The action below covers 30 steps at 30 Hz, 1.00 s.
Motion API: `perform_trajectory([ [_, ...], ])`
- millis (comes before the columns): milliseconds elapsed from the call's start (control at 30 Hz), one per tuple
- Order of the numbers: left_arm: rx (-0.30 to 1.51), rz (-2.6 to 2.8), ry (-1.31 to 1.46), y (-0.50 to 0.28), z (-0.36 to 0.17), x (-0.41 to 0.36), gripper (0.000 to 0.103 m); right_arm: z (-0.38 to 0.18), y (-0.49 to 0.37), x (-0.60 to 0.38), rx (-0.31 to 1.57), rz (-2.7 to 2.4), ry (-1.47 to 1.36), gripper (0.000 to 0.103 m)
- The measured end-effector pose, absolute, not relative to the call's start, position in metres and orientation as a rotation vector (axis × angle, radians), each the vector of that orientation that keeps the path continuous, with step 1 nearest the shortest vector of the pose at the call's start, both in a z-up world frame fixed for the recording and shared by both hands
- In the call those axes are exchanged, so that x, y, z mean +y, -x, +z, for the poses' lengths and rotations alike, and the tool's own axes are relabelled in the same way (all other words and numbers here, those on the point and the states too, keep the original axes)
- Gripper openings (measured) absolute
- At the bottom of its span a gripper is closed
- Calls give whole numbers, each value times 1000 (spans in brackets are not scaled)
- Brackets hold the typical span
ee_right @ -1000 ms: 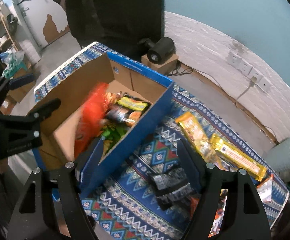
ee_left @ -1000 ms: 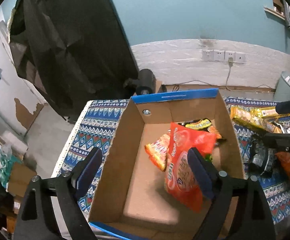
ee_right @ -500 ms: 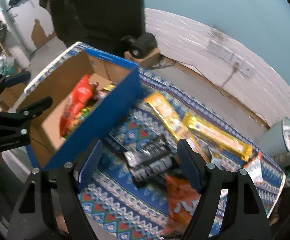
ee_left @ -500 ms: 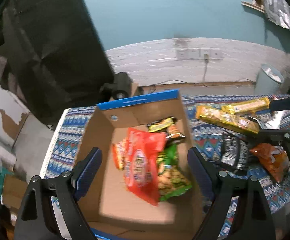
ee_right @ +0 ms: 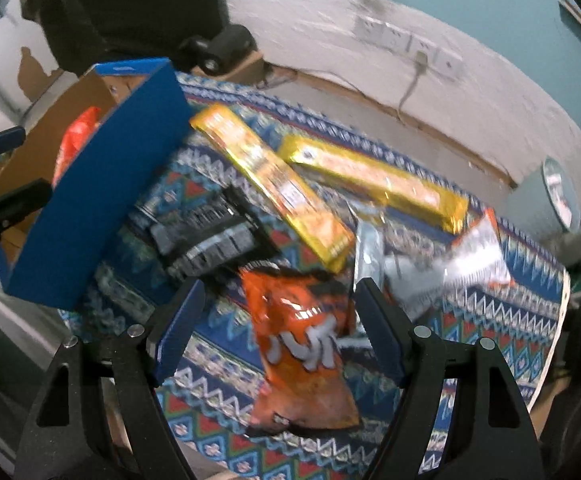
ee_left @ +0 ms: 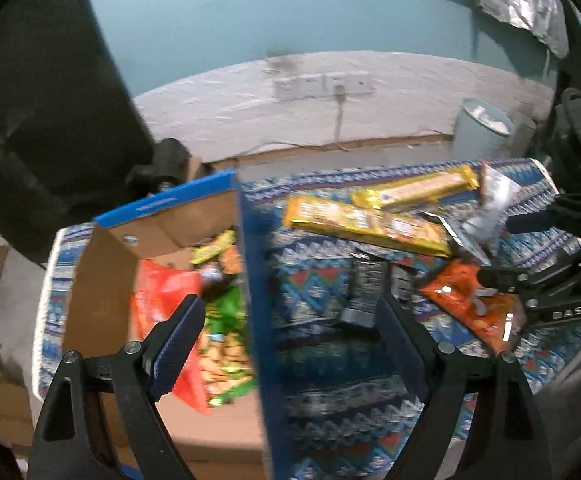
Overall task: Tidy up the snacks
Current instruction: 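Move both tools back toward the remaining snacks on the cloth, then grasp the black snack bag with the left gripper while the right grasps the orange chip bag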
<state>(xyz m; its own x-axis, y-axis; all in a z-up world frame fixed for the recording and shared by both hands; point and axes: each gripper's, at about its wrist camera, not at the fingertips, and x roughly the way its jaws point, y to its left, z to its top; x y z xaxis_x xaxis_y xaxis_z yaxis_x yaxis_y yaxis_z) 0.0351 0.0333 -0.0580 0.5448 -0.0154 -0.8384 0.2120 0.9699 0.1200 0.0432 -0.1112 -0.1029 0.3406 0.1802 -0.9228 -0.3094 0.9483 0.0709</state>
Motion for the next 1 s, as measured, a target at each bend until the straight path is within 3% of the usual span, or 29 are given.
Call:
perform_trajectory([
  [433, 1126, -257, -318, -39, -107, -19, 88, -153, -35, -135, 1303, 290, 88, 77],
  [1000, 1238, -287, -307, -58, -142, -34, 88, -203, -33, -127, 1418, 311, 123, 77],
])
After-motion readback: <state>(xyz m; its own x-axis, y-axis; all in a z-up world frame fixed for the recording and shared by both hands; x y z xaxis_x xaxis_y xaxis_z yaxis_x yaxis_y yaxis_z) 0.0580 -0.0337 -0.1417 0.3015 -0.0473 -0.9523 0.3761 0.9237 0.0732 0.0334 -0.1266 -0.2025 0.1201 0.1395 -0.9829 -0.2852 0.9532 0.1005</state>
